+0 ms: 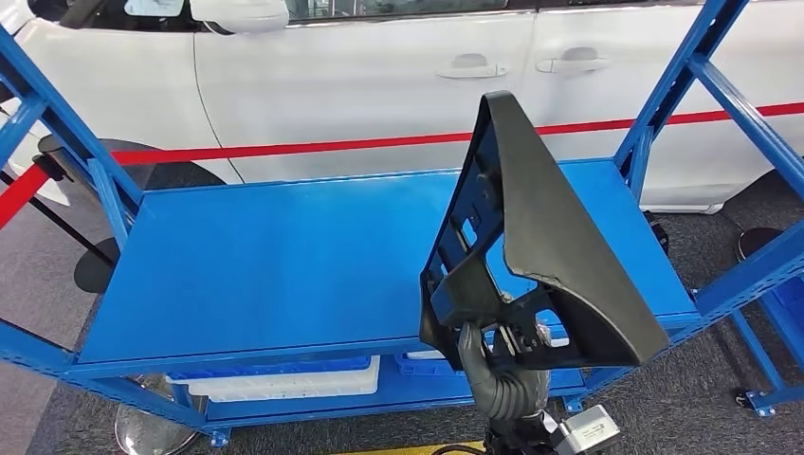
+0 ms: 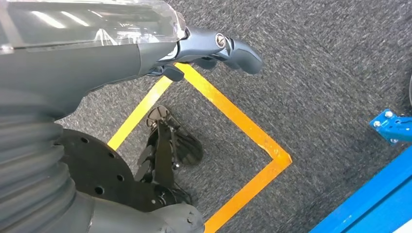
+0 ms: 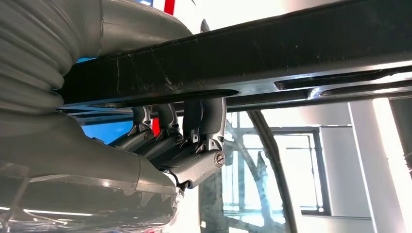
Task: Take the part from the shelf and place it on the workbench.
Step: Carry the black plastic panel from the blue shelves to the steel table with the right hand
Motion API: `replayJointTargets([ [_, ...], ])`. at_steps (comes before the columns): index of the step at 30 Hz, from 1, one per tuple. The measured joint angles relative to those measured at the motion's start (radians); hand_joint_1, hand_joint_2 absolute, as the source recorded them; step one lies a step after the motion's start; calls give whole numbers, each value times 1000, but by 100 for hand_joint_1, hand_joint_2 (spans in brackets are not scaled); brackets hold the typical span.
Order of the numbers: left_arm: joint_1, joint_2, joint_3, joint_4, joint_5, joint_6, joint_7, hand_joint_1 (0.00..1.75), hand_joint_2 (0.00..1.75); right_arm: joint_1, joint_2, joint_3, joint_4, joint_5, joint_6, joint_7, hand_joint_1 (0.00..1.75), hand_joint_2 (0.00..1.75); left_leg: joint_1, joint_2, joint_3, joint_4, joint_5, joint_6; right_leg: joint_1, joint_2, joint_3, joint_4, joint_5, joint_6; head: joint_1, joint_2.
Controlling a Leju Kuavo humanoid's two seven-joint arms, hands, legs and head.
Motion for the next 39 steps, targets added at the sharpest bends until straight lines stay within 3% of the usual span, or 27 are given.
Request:
replayJointTargets([
  [1,-1,-1,0,1,2,0,1,0,175,4,0,0,-2,1,4,-3,175,175,3,2,-7,-7,15,5,0,3,-6,16,-25,6,2,0],
  [2,-2,-2,0,2,3,0,2,0,175,6,0,-1,-4,3,7,-5,175,175,7,4,-17,-14,30,8,-1,5,-18,50,-68,11,4,0],
  [4,-3,-2,0,3,4,0,3,0,175,12,-1,-1,-5,10,12,-7,175,175,6,9,-45,-13,52,13,-5,9,-46,168,-173,20,8,0],
  [5,-3,-2,0,3,5,0,4,0,175,15,-1,-1,-5,13,14,-7,175,175,6,10,-60,-11,62,11,-7,9,-54,225,-200,24,9,0],
  [6,-3,-1,0,3,5,0,4,0,175,18,-1,-2,-5,16,15,-7,175,175,7,10,-76,-7,72,9,-10,9,-50,260,-204,28,9,0],
  [7,-3,-1,0,4,6,0,4,0,175,21,-1,-2,-5,18,15,-7,175,175,8,11,-92,-1,81,6,-12,8,-30,262,-185,31,9,0],
  [9,-4,-2,0,4,7,0,5,0,175,24,-2,-2,-5,22,16,-8,175,175,11,11,-123,16,93,-3,-18,8,61,165,-139,35,9,0],
  [11,-5,-2,-1,4,7,0,5,0,175,25,-2,-2,-6,25,16,-10,175,175,9,9,-146,37,100,-13,-17,11,153,35,-143,30,10,0],
  [13,-6,-1,-1,5,8,0,5,0,175,29,-2,-2,-7,27,15,-12,175,175,8,8,-157,47,109,-25,-11,13,178,-14,-158,14,10,0],
  [15,-7,0,-1,6,9,0,5,0,175,34,-2,-3,-8,27,15,-13,175,175,11,6,-165,52,112,-38,-12,11,161,-15,-144,-8,12,0],
  [16,-7,0,-1,7,10,0,5,0,175,35,-2,-3,-8,27,15,-13,175,175,13,5,-174,66,92,-44,-12,9,150,-15,-134,-19,11,0],
  [19,-9,1,-1,9,11,0,5,0,175,38,-2,-4,-11,28,15,-13,175,175,17,3,-214,209,-48,-57,-9,6,108,-15,-99,-36,8,0],
  [20,-9,1,-1,10,11,0,5,0,175,39,-2,-5,-12,29,15,-13,175,175,18,3,-222,269,-81,-59,-7,5,94,-13,-88,-37,7,0],
  [21,-9,1,-1,10,11,0,5,0,175,39,-2,-6,-12,30,15,-13,175,175,18,3,-219,309,-89,-59,-4,4,78,-11,-78,-38,8,0],
  [22,-10,2,-1,10,11,0,5,0,175,40,-2,-7,-12,31,15,-13,175,175,17,3,-202,319,-74,-56,-2,3,62,-7,-68,-38,8,0],
  [24,-11,2,-1,10,11,0,5,0,175,40,-2,-8,-13,35,15,-13,175,175,14,3,-120,237,-21,-44,3,3,35,-1,-50,-36,8,0],
  [26,-16,3,-1,10,12,0,5,0,175,41,-2,-8,-17,37,14,-13,175,175,8,3,-16,88,-18,-26,6,3,20,2,-32,-31,8,0],
  [28,-20,4,-1,10,12,0,5,0,175,42,-2,-8,-21,38,14,-13,175,175,-1,3,28,6,-33,-14,3,1,17,-2,-13,-19,5,0],
  [30,-21,3,-1,11,12,-1,5,0,175,44,-2,-8,-23,39,12,-13,175,175,-2,5,21,-9,-12,-6,-2,-1,16,-8,-1,-6,1,0],
  [31,-22,2,-1,11,12,-1,5,0,175,46,-2,-9,-24,40,11,-13,175,175,0,7,13,-15,2,0,-3,1,11,-1,-15,1,0,0],
  [33,-22,1,-1,12,12,-1,6,0,175,51,-2,-10,-25,40,7,-13,175,175,6,10,-10,-24,32,10,-5,5,-9,63,-102,11,5,0],
  [35,-22,1,-1,12,12,-1,7,0,175,57,-3,-10,-26,40,3,-13,175,175,6,12,-43,-20,57,13,-8,7,-32,183,-196,21,9,0],
  [36,-22,1,-1,12,12,-2,7,0,175,60,-3,-11,-26,40,1,-13,175,175,6,13,-61,-16,68,12,-11,7,-35,233,-208,26,9,0],
  [37,-22,1,-1,12,13,-2,7,0,175,63,-3,-12,-26,40,-1,-12,175,175,7,14,-80,-10,79,9,-14,7,-28,261,-195,31,9,0],
  [38,-22,1,-1,12,13,-2,7,0,175,65,-3,-13,-27,40,-1,-12,175,175,8,15,-101,-1,88,5,-17,7,-5,256,-164,35,10,0],
  [39,-22,0,-1,13,14,-2,8,0,175,67,-3,-14,-29,40,-1,-11,175,175,10,15,-121,10,95,0,-21,7,35,217,-134,39,10,0],
])
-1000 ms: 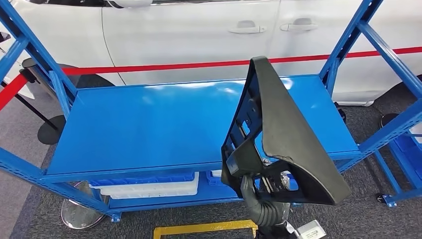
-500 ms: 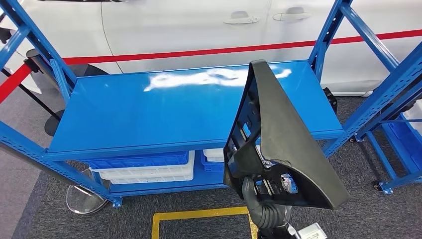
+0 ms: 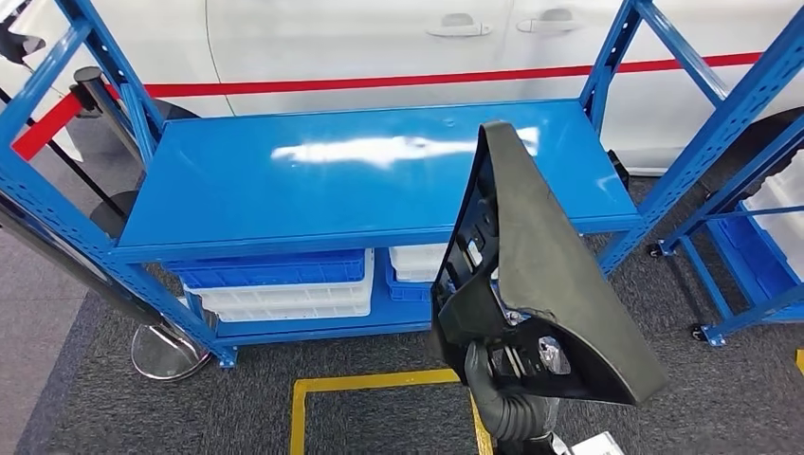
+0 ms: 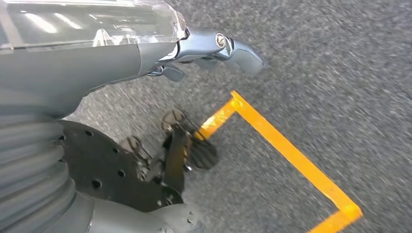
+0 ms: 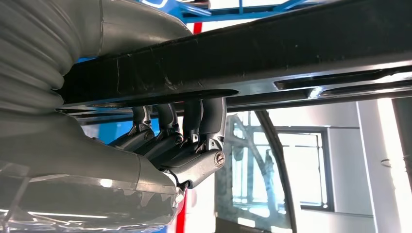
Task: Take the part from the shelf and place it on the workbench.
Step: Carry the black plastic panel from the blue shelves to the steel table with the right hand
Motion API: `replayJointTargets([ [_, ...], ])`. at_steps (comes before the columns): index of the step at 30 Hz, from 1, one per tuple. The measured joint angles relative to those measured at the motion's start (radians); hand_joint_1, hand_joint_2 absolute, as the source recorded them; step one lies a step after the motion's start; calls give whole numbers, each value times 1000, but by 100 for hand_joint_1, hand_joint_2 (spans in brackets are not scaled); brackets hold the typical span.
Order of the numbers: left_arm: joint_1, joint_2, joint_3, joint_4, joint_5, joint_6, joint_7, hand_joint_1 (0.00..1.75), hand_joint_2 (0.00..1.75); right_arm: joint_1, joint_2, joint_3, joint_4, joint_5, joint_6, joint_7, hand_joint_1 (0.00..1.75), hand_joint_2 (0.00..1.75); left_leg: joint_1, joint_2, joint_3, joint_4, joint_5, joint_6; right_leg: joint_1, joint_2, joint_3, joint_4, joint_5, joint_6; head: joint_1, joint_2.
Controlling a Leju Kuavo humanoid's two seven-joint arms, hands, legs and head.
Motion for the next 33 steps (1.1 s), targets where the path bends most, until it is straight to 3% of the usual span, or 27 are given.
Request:
replayJointTargets([
  [1,0,0,0,0,1,0,0,0,175,1,0,-1,-2,0,0,0,175,175,1,0,-19,13,6,-6,-3,0,52,-65,8,3,1,0],
  [3,-1,0,0,0,1,0,0,0,175,4,0,-3,-8,0,-1,1,175,175,0,-3,-45,37,15,-18,-1,3,135,-190,-17,-6,1,0],
  [5,-1,0,0,0,1,1,0,0,175,7,0,-5,-12,-1,-1,2,175,175,0,-4,-54,44,30,-31,6,4,148,-228,-34,-27,2,0],
  [7,-1,1,0,1,2,2,0,0,175,9,0,-7,-14,-2,-1,2,175,175,4,-6,-65,53,21,-44,6,-2,129,-225,-15,-50,2,0],
  [8,-1,2,0,2,3,2,0,0,175,10,0,-7,-15,-2,-1,2,175,175,6,-7,-75,74,-10,-49,5,-4,117,-226,-3,-59,2,0],
  [9,-2,2,0,3,4,2,0,0,175,12,0,-8,-17,-2,-2,2,175,175,8,-8,-89,117,-60,-54,4,-6,103,-226,10,-66,1,0],
  [11,-2,2,0,3,6,2,1,0,175,19,0,-9,-21,-2,-4,2,175,175,8,-8,-116,237,-158,-58,7,-7,71,-225,35,-72,-2,0],
  [12,-2,2,0,3,6,2,2,0,175,23,0,-10,-22,-3,-5,3,175,175,8,-9,-120,291,-178,-59,9,-7,53,-223,48,-72,-2,0],
  [13,-2,2,0,3,6,2,3,0,175,28,0,-11,-23,-3,-8,3,175,175,8,-9,-110,319,-172,-58,11,-7,36,-220,59,-71,-2,0],
  [14,-2,2,0,3,4,2,4,0,175,32,0,-13,-24,-3,-10,4,175,175,8,-9,-85,316,-147,-55,13,-7,18,-217,71,-70,-2,0],
  [15,-2,2,1,3,2,1,6,0,175,36,0,-14,-25,-4,-13,5,175,175,7,-9,-44,279,-118,-49,15,-7,3,-215,81,-69,-2,0],
  [16,-3,3,1,3,-1,1,7,0,175,40,0,-16,-27,-4,-15,6,175,175,5,-10,13,213,-102,-41,15,-7,-8,-213,92,-67,-2,0],
  [18,-6,3,3,3,-7,0,7,0,175,45,0,-19,-30,-4,-16,7,175,175,-2,-11,121,62,-114,-25,18,-8,-20,-212,111,-59,-1,0],
  [19,-7,4,4,3,-8,0,7,0,175,46,0,-20,-31,-4,-16,7,175,175,-7,-11,151,14,-127,-20,17,-9,-21,-214,120,-53,-1,0],
  [20,-8,4,5,3,-9,0,7,0,175,48,0,-21,-32,-4,-17,7,175,175,-10,-11,160,-9,-132,-17,15,-10,-21,-217,130,-47,-3,0],
  [22,-9,2,7,5,-10,0,8,0,175,51,0,-23,-33,-4,-17,7,175,175,-9,-9,147,-20,-108,-8,12,-10,-26,-219,134,-34,-7,0],
  [23,-9,2,8,6,-10,0,8,0,175,54,0,-23,-34,-4,-17,7,175,175,-6,-7,136,-24,-93,-1,11,-7,-32,-206,109,-28,-6,0],
  [26,-10,1,12,9,-15,0,11,0,175,60,0,-26,-34,-4,-19,8,175,175,-5,-2,89,-26,-51,11,10,-2,-68,-64,-43,-17,-1,0],
  [27,-9,1,14,9,-19,-1,14,0,175,62,0,-29,-34,-4,-20,9,175,175,-6,-1,71,-24,-38,11,10,-2,-75,-4,-72,-14,-1,0],
  [28,-9,1,17,9,-25,-1,17,0,175,65,0,-31,-34,-5,-20,9,175,175,-6,1,53,-21,-25,10,9,-2,-75,39,-73,-12,-1,0],
  [29,-9,1,20,9,-31,-2,20,0,175,68,0,-34,-34,-6,-20,9,175,175,-6,2,33,-15,-14,8,9,-2,-61,56,-50,-10,0,0],
  [30,-9,1,24,9,-37,-3,23,0,175,70,0,-37,-34,-6,-20,9,175,175,-5,2,12,-8,-3,5,8,-2,-31,39,-17,-10,0,0],
  [31,-10,1,29,9,-42,-5,26,0,175,72,0,-39,-34,-6,-20,9,175,175,-5,2,-7,2,5,1,7,-2,18,-12,6,-10,0,0],
  [33,-10,1,39,9,-50,-10,28,0,175,74,0,-43,-35,-7,-20,9,175,175,-7,1,-40,26,19,-9,9,-1,125,-155,-7,-17,0,0],
])
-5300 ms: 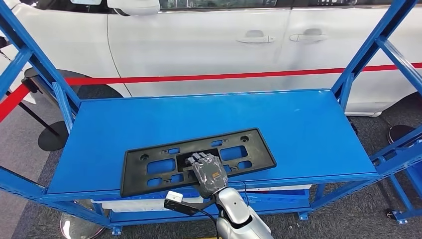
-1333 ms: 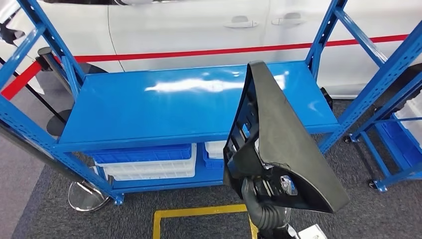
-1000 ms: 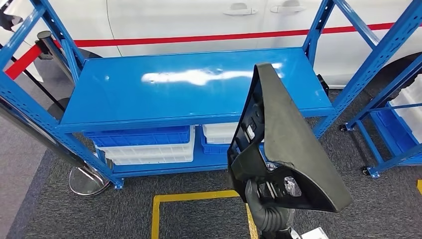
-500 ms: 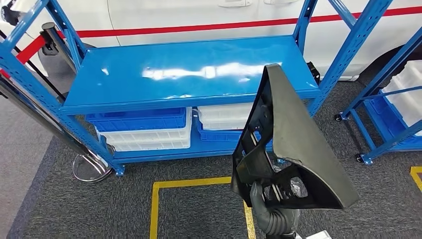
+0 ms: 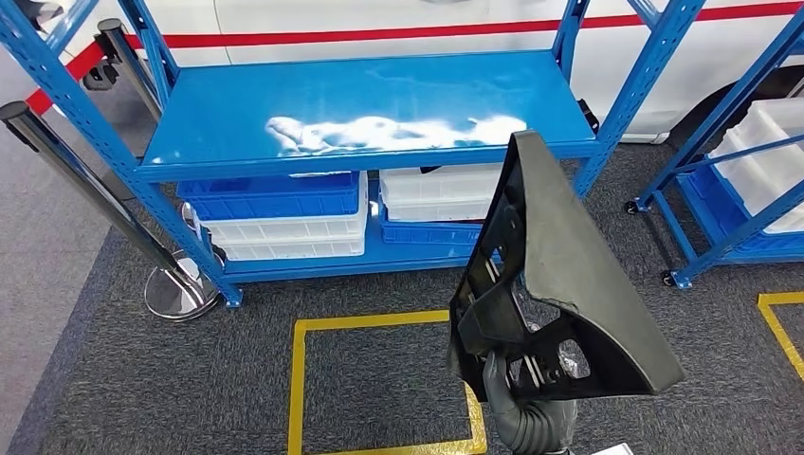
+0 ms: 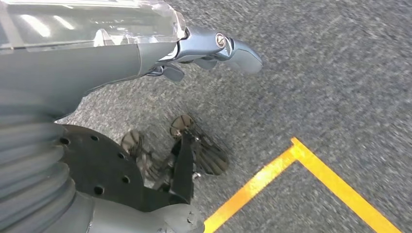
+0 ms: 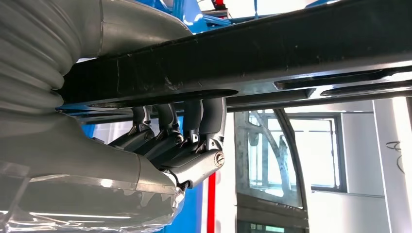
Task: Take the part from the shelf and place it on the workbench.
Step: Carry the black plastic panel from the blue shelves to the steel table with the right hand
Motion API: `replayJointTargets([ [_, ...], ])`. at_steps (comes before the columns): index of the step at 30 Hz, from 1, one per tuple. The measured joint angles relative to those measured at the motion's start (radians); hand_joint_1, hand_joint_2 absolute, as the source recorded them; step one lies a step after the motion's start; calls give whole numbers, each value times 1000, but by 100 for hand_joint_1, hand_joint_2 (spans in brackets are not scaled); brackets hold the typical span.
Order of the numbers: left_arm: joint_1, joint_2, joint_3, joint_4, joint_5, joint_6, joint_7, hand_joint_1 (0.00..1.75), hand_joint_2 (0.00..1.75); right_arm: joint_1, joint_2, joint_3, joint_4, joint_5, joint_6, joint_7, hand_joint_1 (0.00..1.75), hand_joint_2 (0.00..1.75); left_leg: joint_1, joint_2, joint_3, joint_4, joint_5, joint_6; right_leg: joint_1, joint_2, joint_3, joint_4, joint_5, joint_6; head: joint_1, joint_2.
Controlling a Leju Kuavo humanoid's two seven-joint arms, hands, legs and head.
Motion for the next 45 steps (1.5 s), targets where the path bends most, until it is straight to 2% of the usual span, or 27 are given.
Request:
replayJointTargets([
  [2,-1,0,10,1,-8,-4,1,0,175,5,0,-5,-1,-8,3,0,175,175,-3,0,-14,12,15,-10,4,1,45,-79,-31,-15,0,0],
  [4,-1,0,23,4,-17,-6,1,0,175,15,0,-11,-1,-25,13,-1,175,175,0,0,-21,14,22,-21,3,2,33,-84,-24,-35,2,0],
  [6,-2,1,40,9,-27,-6,-2,0,175,22,1,-17,-1,-39,28,-1,175,175,4,-4,-39,54,-31,-32,1,5,14,-86,-5,-53,1,0],
  [8,-5,1,58,12,-34,-6,-5,0,175,28,2,-23,-1,-44,38,-3,175,175,7,-9,-68,163,-129,-41,2,11,-12,-85,17,-60,-1,0],
  [9,-7,1,66,14,-37,-6,-6,0,175,32,2,-26,-1,-46,40,-3,175,175,8,-9,-81,226,-162,-44,2,16,-25,-85,28,-60,-1,0],
  [10,-9,1,72,16,-38,-6,-7,0,175,35,2,-29,-1,-47,41,-4,175,175,8,-10,-86,276,-172,-44,3,21,-39,-83,38,-59,-1,0],
  [11,-10,1,78,17,-39,-6,-7,0,175,38,2,-31,-1,-47,42,-4,175,175,9,-10,-78,296,-159,-43,4,28,-52,-82,47,-58,-1,0],
  [12,-10,1,82,18,-39,-7,-7,0,175,40,2,-33,-1,-48,42,-4,175,175,8,-13,-51,278,-132,-40,4,36,-64,-80,56,-56,-1,0],
  [14,-12,2,88,19,-40,-8,-7,0,175,41,3,-36,-1,-49,43,-4,175,175,8,-46,47,145,-91,-25,4,54,-80,-78,71,-51,-1,0],
  [16,-15,2,95,21,-45,-8,-7,0,175,41,4,-38,-1,-50,45,-4,175,175,7,-89,134,11,-96,-13,2,71,-90,-77,85,-41,0,0],
  [17,-16,2,99,23,-48,-7,-7,0,175,41,4,-39,-1,-50,46,-4,175,175,5,-98,151,-21,-107,-9,0,79,-94,-77,91,-35,0,0],
  [19,-20,2,106,26,-54,-6,-7,0,175,45,5,-42,-1,-50,48,-5,175,175,4,-77,155,-41,-105,-6,-1,91,-101,-76,100,-21,0,0],
  [20,-21,2,109,28,-56,-6,-7,0,175,48,5,-45,-2,-50,49,-5,175,175,6,-65,154,-48,-100,-3,0,81,-108,-66,94,-16,1,0],
  [22,-23,1,119,34,-59,-7,-7,0,175,57,5,-56,-3,-48,50,-8,175,175,10,-36,151,-58,-89,7,1,41,-140,4,42,-8,8,0],
  [24,-24,1,133,41,-61,-8,-8,0,175,69,5,-72,-4,-44,54,-13,175,175,8,-7,142,-56,-86,12,0,17,-192,128,-32,1,14,0],
  [26,-26,1,148,48,-66,-10,-10,0,175,89,6,-101,-4,-41,68,-22,175,175,7,22,134,-50,-86,11,-1,11,-207,191,-52,7,14,0],
  [28,-29,1,164,54,-74,-12,-11,0,175,111,13,-145,-4,-40,99,-34,175,175,7,47,131,-41,-89,6,-2,-6,-148,112,-7,9,14,0],
  [30,-32,1,181,58,-84,-18,-13,0,175,127,31,-194,-7,-39,146,-48,175,175,3,66,129,-27,-97,-4,2,-49,-76,-12,30,-2,14,0],
  [32,-37,1,199,61,-95,-23,-14,0,175,139,59,-249,-14,-38,195,-58,175,175,-3,82,128,-15,-104,-15,7,-67,-56,-59,34,-21,10,0],
  [34,-41,1,213,64,-101,-25,-15,0,175,152,85,-301,-21,-37,224,-63,175,175,-4,92,128,-11,-107,-23,7,-47,-61,-58,38,-36,8,0],
  [37,-44,2,227,66,-104,-25,-16,0,175,160,112,-346,-27,-32,238,-65,175,175,4,27,98,64,-166,-41,2,-18,-68,-63,47,-54,6,0],
  [38,-44,2,231,66,-105,-25,-16,0,175,161,121,-354,-29,-29,243,-66,175,175,6,2,72,125,-201,-44,2,-7,-72,-63,49,-58,4,0],
  [40,-44,3,240,67,-109,-25,-16,0,175,163,138,-370,-29,-22,252,-67,175,175,8,-10,17,247,-248,-47,3,17,-76,-62,52,-61,4,0],
  [41,-44,3,243,68,-110,-25,-16,0,175,165,146,-380,-29,-18,256,-68,175,175,8,-11,6,272,-246,-46,3,31,-77,-61,53,-61,4,0],
  [42,-44,3,247,68,-112,-26,-16,0,175,167,153,-390,-30,-12,260,-70,175,175,8,-13,11,258,-224,-43,3,45,-77,-60,54,-61,4,0],
  [43,-45,3,250,68,-115,-26,-16,0,175,168,160,-400,-31,-6,264,-72,175,175,8,-19,34,207,-186,-39,3,59,-76,-59,54,-60,4,0],
  [45,-45,3,255,70,-120,-27,-16,0,175,170,174,-415,-32,8,270,-75,175,175,8,-61,90,76,-118,-28,3,85,-76,-57,56,-56,5,0],
])
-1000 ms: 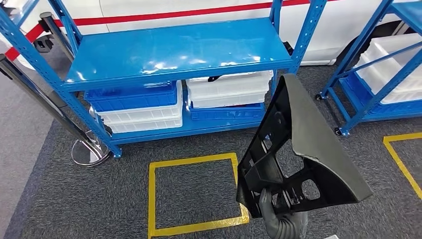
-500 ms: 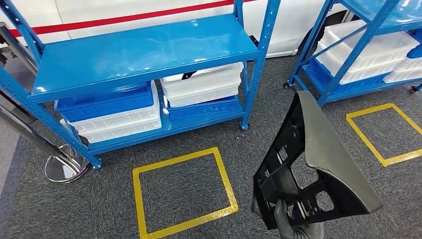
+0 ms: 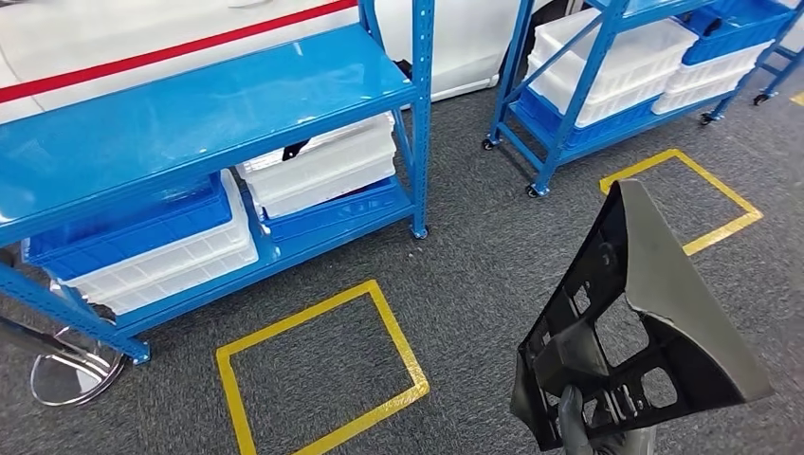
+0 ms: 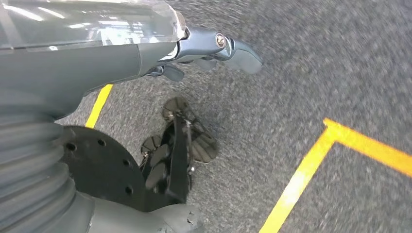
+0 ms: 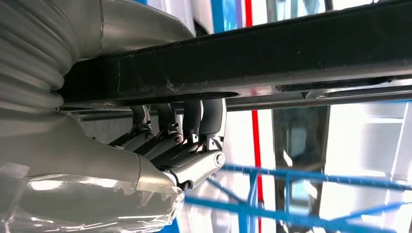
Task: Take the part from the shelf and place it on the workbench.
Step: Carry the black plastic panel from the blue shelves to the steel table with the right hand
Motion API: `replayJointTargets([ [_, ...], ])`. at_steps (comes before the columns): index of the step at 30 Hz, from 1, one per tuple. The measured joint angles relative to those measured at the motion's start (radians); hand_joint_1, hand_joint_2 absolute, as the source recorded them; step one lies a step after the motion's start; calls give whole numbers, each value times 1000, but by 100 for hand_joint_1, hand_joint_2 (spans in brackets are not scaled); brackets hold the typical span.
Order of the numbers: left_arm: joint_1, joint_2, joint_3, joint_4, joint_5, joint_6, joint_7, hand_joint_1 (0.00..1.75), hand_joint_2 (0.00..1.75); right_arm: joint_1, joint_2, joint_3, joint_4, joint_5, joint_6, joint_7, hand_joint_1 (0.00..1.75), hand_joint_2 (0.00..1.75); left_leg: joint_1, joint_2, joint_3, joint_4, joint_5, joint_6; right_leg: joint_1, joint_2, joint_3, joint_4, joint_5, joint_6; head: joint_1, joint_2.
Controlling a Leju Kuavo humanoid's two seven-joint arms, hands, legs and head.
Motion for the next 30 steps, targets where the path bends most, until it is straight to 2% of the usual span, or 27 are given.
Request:
replayJointTargets([
  [1,-1,0,3,1,-2,0,0,0,175,1,5,-5,0,6,0,-1,175,175,0,-21,19,-47,15,5,-1,12,-3,1,2,5,0,0],
  [2,-1,0,6,2,-2,-1,0,0,175,1,9,-7,0,12,-2,-1,175,175,-1,-34,27,-71,17,8,-2,22,-9,2,6,11,-1,0],
  [3,-3,1,10,3,-3,-3,0,0,175,3,12,-8,0,18,-8,-2,175,175,-2,-35,29,-79,14,10,-4,32,-15,2,10,19,-2,0],
  [4,-6,0,14,4,-4,-6,2,0,175,4,15,-9,1,24,-16,-3,175,175,-1,-25,31,-88,15,13,-5,40,-20,0,14,26,-3,0],
  [5,-8,0,17,4,-6,-11,3,0,175,6,18,-9,4,30,-26,-4,175,175,1,-14,32,-95,19,18,-4,32,-25,4,13,32,-3,0],
  [6,-10,0,19,6,-8,-16,5,0,175,5,20,-7,7,37,-37,-5,175,175,3,-2,33,-102,25,24,-3,12,-34,19,2,37,0,0],
  [7,-11,0,22,7,-9,-21,7,0,175,2,21,-4,11,45,-49,-7,175,175,5,12,34,-109,30,29,0,-15,-51,53,-22,40,3,0],
  [8,-11,1,25,9,-10,-25,9,0,175,-2,22,2,17,53,-60,-8,175,175,3,28,33,-111,32,32,0,-44,-76,107,-54,42,6,0],
  [9,-12,2,29,11,-11,-29,11,0,175,-7,23,10,23,60,-69,-8,175,175,1,42,32,-111,33,34,-1,-61,-105,170,-87,44,9,0],
  [10,-13,3,34,12,-11,-32,12,0,175,-11,23,19,30,66,-77,-8,175,175,0,58,30,-110,33,34,-3,-69,-131,227,-110,47,10,0],
  [11,-16,4,38,14,-12,-34,13,0,175,-14,23,29,38,70,-84,-7,175,175,-1,73,29,-109,32,34,-5,-74,-144,258,-115,50,10,0],
  [12,-21,5,42,16,-13,-35,13,0,175,-15,24,37,45,73,-88,-6,175,175,-2,87,28,-107,31,33,-6,-78,-137,252,-102,51,11,0],
  [13,-25,6,44,18,-14,-35,14,0,175,-16,24,45,51,76,-91,-6,175,175,-2,99,28,-105,30,31,-7,-86,-110,208,-73,51,11,0],
  [15,-33,6,47,21,-16,-36,14,0,175,-20,24,58,60,79,-92,-5,175,175,-5,120,28,-98,23,23,-5,-121,-35,73,-22,46,11,0],
  [16,-36,6,48,22,-17,-36,14,0,175,-23,24,64,63,80,-92,-5,175,175,-7,128,28,-94,19,18,-2,-134,-10,26,-11,40,10,0],
  [17,-38,7,50,22,-17,-36,14,0,175,-26,24,69,66,80,-93,-5,175,175,-9,135,28,-92,17,13,2,-142,1,3,-9,33,10,0],
  [19,-44,8,52,25,-19,-35,13,0,175,-29,24,80,72,80,-97,-4,175,175,-10,150,32,-91,15,4,6,-128,-3,-1,-8,21,9,0],
  [20,-47,8,54,27,-19,-35,13,0,175,-29,24,87,75,80,-103,-2,175,175,-8,148,33,-89,11,-2,4,-119,-5,-4,-6,15,10,0],
  [22,-52,10,58,32,-19,-34,12,0,175,-34,24,104,82,80,-116,1,175,175,-3,112,17,-47,-23,-12,-2,-101,-7,-10,2,2,7,0],
  [24,-54,14,66,37,-19,-34,12,0,175,-41,24,123,89,79,-123,2,175,175,0,64,-35,73,-92,-20,-3,-80,-11,-12,7,-6,5,0],
  [25,-54,15,70,39,-18,-34,12,0,175,-44,24,131,92,78,-125,2,175,175,1,54,-64,139,-119,-22,-3,-67,-13,-12,9,-7,5,0],
  [26,-54,16,73,42,-17,-33,12,0,175,-46,23,137,96,75,-127,3,175,175,2,51,-84,183,-129,-23,-2,-54,-14,-10,9,-8,5,0],
  [27,-55,17,75,45,-16,-33,12,0,175,-47,22,143,99,72,-129,3,175,175,2,49,-88,189,-118,-23,-2,-41,-14,-8,9,-8,5,0],
  [28,-56,18,77,47,-15,-32,11,0,175,-49,21,148,103,69,-132,4,175,175,3,46,-75,158,-89,-22,-2,-27,-14,-6,9,-7,5,0],
  [29,-57,18,79,49,-14,-32,11,0,175,-51,19,154,107,66,-135,5,175,175,5,35,-47,96,-49,-20,-2,-14,-13,-4,10,-6,5,0],
  [30,-58,20,82,51,-13,-31,10,0,175,-53,17,160,110,65,-137,5,175,175,7,10,-18,28,-17,-17,-1,-1,-14,-2,10,-4,5,0],
])
